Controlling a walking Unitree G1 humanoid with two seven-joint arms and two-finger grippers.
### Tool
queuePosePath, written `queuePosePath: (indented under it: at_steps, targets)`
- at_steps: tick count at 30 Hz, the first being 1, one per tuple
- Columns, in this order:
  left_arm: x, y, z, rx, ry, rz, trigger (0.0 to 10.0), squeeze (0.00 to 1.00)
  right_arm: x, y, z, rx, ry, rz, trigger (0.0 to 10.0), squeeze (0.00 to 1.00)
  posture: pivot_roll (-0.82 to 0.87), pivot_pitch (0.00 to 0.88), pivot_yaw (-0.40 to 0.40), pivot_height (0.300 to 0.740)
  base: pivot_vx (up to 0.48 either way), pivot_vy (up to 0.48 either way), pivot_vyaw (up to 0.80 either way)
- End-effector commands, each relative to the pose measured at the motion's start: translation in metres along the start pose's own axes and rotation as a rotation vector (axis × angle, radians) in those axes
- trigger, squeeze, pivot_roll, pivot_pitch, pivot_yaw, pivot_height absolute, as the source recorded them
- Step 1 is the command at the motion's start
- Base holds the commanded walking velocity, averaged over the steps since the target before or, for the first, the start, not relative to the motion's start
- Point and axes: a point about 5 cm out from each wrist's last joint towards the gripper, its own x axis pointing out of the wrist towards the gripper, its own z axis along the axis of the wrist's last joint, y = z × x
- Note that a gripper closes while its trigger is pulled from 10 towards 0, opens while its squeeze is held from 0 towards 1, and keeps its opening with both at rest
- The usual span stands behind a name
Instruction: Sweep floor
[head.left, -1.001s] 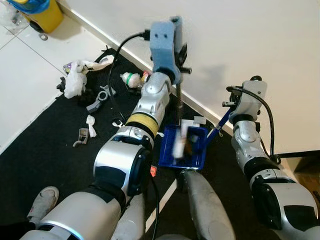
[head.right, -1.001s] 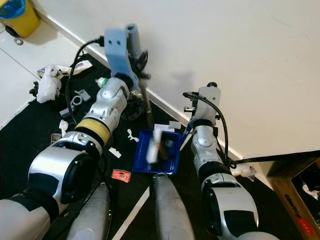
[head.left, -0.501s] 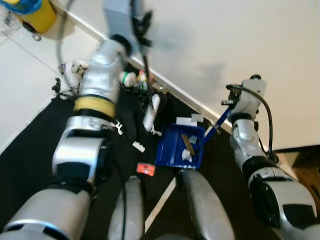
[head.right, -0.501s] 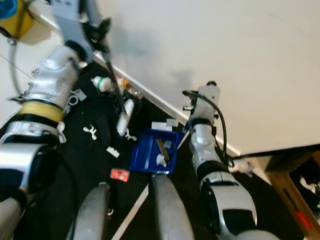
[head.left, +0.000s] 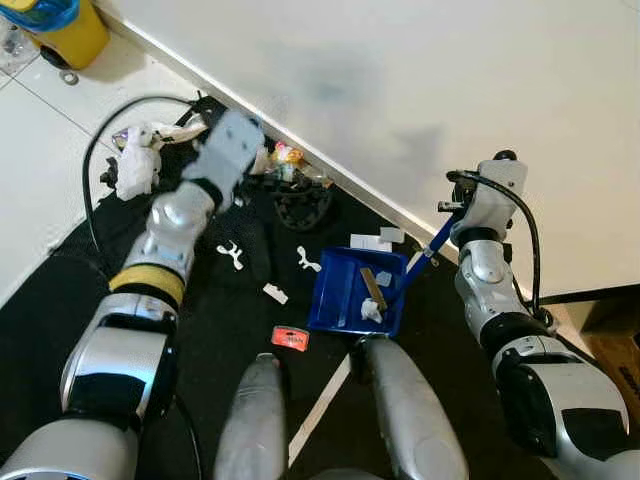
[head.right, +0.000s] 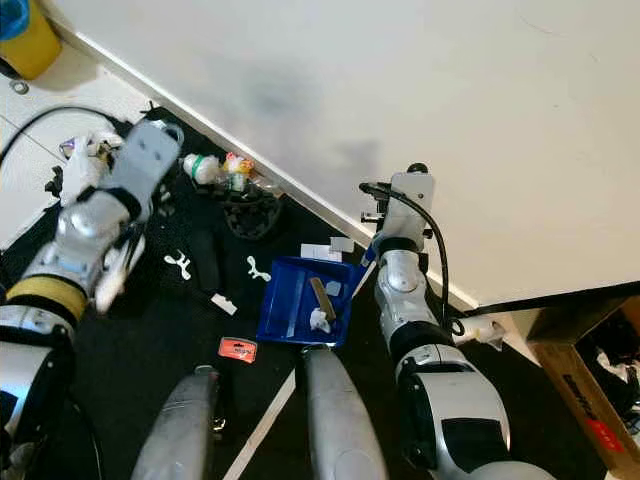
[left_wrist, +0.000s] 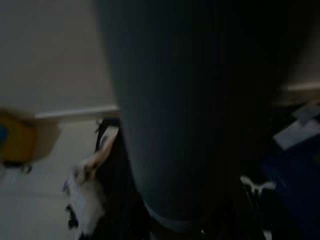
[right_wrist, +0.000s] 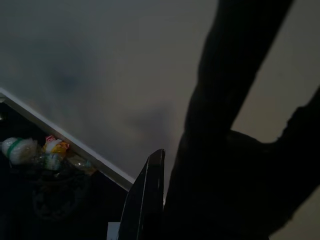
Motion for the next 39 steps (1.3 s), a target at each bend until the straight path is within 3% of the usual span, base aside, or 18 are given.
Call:
queuePosePath:
  at_steps: [1, 8, 9, 10, 11, 12, 13, 15, 17, 20, 23, 25, 28, 31, 36, 37, 38, 39]
  targets:
    - [0.0, -0.027, -0.004, 0.044, -0.035, 0.026, 10.0, 0.0, -0.014, -0.001, -0.025, -0.012, 0.106, 0.013, 10.0, 0.0, -0.01, 0.368, -0.098, 0.74, 0.0, 0.0, 0.0]
    - [0.006, -0.065, 0.006, -0.094, -0.079, 0.055, 10.0, 0.0, -0.017, -0.001, -0.025, -0.018, 0.089, 0.028, 10.0, 0.0, -0.03, 0.378, -0.1, 0.74, 0.0, 0.0, 0.0]
    - [0.011, -0.074, 0.019, -0.214, -0.11, 0.062, 10.0, 0.0, -0.017, -0.001, -0.025, -0.02, 0.084, 0.03, 10.0, 0.0, -0.03, 0.382, -0.097, 0.74, 0.0, 0.0, 0.0]
    - [0.011, -0.074, 0.019, -0.214, -0.11, 0.062, 10.0, 0.0, -0.017, -0.001, -0.025, -0.02, 0.084, 0.03, 10.0, 0.0, -0.03, 0.382, -0.097, 0.74, 0.0, 0.0, 0.0]
    - [0.019, -0.089, 0.047, -0.444, -0.18, 0.062, 10.0, 0.0, -0.018, -0.002, -0.025, -0.022, 0.08, 0.031, 10.0, 0.0, -0.04, 0.381, -0.096, 0.74, 0.0, 0.0, 0.0]
    - [0.022, -0.095, 0.058, -0.52, -0.203, 0.056, 10.0, 0.0, -0.018, -0.002, -0.026, -0.023, 0.079, 0.031, 10.0, 0.0, -0.04, 0.381, -0.096, 0.74, 0.0, 0.0, 0.0]
    - [0.022, -0.095, 0.058, -0.52, -0.203, 0.056, 10.0, 0.0, -0.018, -0.002, -0.026, -0.023, 0.079, 0.031, 10.0, 0.0, -0.04, 0.381, -0.096, 0.74, 0.0, 0.0, 0.0]
    - [0.03, -0.111, 0.094, -0.709, -0.262, 0.0, 10.0, 0.0, -0.019, -0.003, -0.027, -0.026, 0.084, 0.029, 10.0, 0.0, -0.03, 0.378, -0.092, 0.74, 0.0, 0.0, 0.0]
    - [0.03, -0.111, 0.094, -0.709, -0.262, 0.0, 10.0, 0.0, -0.019, -0.003, -0.027, -0.026, 0.084, 0.029, 10.0, 0.0, -0.03, 0.378, -0.092, 0.74, 0.0, 0.0, 0.0]
    - [0.034, -0.121, 0.114, -0.808, -0.281, -0.05, 10.0, 0.0, -0.019, -0.004, -0.028, -0.025, 0.089, 0.027, 10.0, 0.0, -0.03, 0.369, -0.088, 0.74, 0.0, 0.0, 0.0]
    - [0.036, -0.127, 0.149, -0.893, -0.36, -0.121, 10.0, 0.0, -0.017, -0.003, -0.026, -0.022, 0.092, 0.027, 10.0, 0.0, -0.01, 0.353, -0.09, 0.74, 0.0, 0.0, 0.0]
    - [0.037, -0.113, 0.176, -0.934, -0.453, -0.153, 10.0, 0.0, -0.014, -0.002, -0.023, -0.019, 0.087, 0.029, 10.0, 0.0, -0.01, 0.346, -0.091, 0.74, 0.0, 0.0, 0.0]
    - [0.038, -0.101, 0.186, -0.91, -0.502, -0.164, 10.0, 0.0, -0.012, -0.001, -0.021, -0.017, 0.084, 0.031, 10.0, 0.0, -0.01, 0.343, -0.089, 0.74, 0.0, 0.0, 0.0]
    - [0.037, -0.077, 0.182, -0.708, -0.535, -0.212, 10.0, 0.0, -0.011, 0.0, -0.019, -0.01, 0.077, 0.028, 10.0, 0.0, -0.01, 0.341, -0.083, 0.74, 0.0, 0.0, 0.0]
    - [0.035, -0.055, 0.173, -0.562, -0.525, -0.212, 10.0, 0.0, -0.01, 0.0, -0.018, -0.003, 0.076, 0.026, 10.0, 0.0, 0.0, 0.343, -0.083, 0.74, 0.0, 0.0, 0.0]
    - [0.029, -0.009, 0.155, -0.353, -0.508, -0.127, 10.0, 0.0, -0.011, -0.001, -0.019, 0.006, 0.082, 0.027, 10.0, 0.0, 0.01, 0.349, -0.09, 0.74, 0.0, 0.0, 0.0]
    - [0.029, -0.009, 0.155, -0.353, -0.508, -0.127, 10.0, 0.0, -0.011, -0.001, -0.019, 0.006, 0.082, 0.027, 10.0, 0.0, 0.01, 0.349, -0.09, 0.74, 0.0, 0.0, 0.0]
    - [0.025, 0.015, 0.146, -0.286, -0.5, -0.074, 10.0, 0.0, -0.011, -0.001, -0.02, 0.011, 0.087, 0.03, 10.0, 0.0, 0.01, 0.349, -0.09, 0.74, 0.0, 0.0, 0.0]
